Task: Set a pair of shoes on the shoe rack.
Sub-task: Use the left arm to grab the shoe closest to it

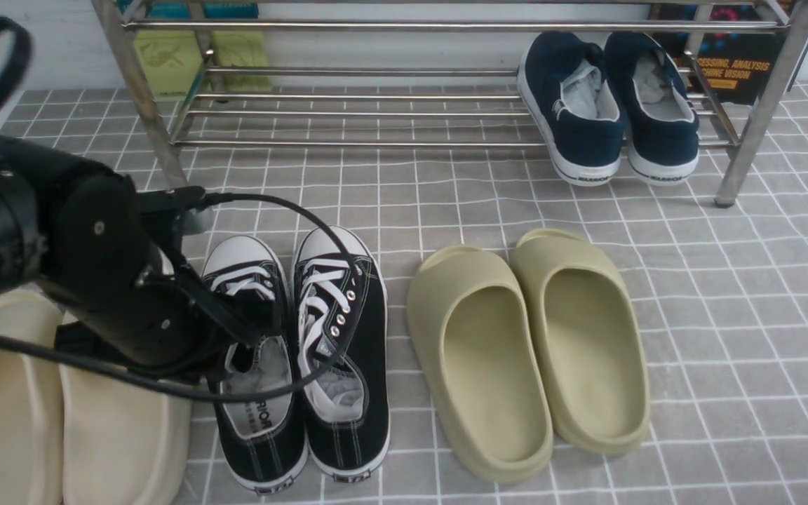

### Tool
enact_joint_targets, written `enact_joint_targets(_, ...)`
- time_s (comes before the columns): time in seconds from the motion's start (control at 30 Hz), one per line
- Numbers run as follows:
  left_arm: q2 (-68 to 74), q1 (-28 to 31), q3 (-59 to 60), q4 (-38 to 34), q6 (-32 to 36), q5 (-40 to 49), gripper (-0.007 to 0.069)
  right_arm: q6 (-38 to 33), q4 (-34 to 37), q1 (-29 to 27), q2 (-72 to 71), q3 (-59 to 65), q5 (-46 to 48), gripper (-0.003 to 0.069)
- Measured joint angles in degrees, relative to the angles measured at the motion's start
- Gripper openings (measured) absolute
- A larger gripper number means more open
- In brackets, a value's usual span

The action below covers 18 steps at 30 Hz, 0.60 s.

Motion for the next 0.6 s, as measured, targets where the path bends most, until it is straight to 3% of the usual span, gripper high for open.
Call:
enact_joint_targets(0.1, 2.1, 0.0, -0.2, -0.3, -3.4, -1.0, 0.0356, 0.0, 0.0, 0.0, 0.0, 0.0, 0.0, 0.0239)
enact_joint_targets(0.23, 5.8, 0.0, -0.3, -1.8, -4.2, -1.8, 0.0400, 0.0, 0.0, 0.0, 0.0, 0.0, 0.0, 0.0239)
enact_joint_targets(0.33, 8.1, 0.0, -0.3, -1.6, -4.4, -2.6, 0.0337, 0.0, 0.0, 0.0, 0.0, 0.0, 0.0, 0.0239)
enact_joint_targets(0.37, 9.3, 0.0, -0.3, -1.2, -4.7, -3.2, 0.0288, 0.0, 0.0, 0.0, 0.0, 0.0, 0.0, 0.0239)
enact_joint_targets(0.4, 11.1, 0.0, -0.4, -0.3, -5.3, -3.8, 0.0177, 0.0, 0.0, 0.0, 0.0, 0.0, 0.0, 0.0239)
enact_joint_targets(0.43, 11.2, 0.0, -0.5, -0.2, -5.3, -3.8, 0.0177, 0.0, 0.0, 0.0, 0.0, 0.0, 0.0, 0.0239)
enact_joint_targets(0.47, 11.3, 0.0, -1.0, 1.0, -5.4, -2.9, 0.0057, 0.0, 0.0, 0.0, 0.0, 0.0, 0.0, 0.0239)
enact_joint_targets(0.53, 11.1, 0.0, -1.8, 1.9, -5.1, -1.4, -0.0013, 0.0, 0.0, 0.0, 0.0, 0.0, 0.0, 0.0239)
enact_joint_targets(0.6, 10.2, 0.0, -3.1, 2.3, -4.0, 0.5, -0.0013, 0.0, 0.0, 0.0, 0.0, 0.0, 0.0, 0.0239)
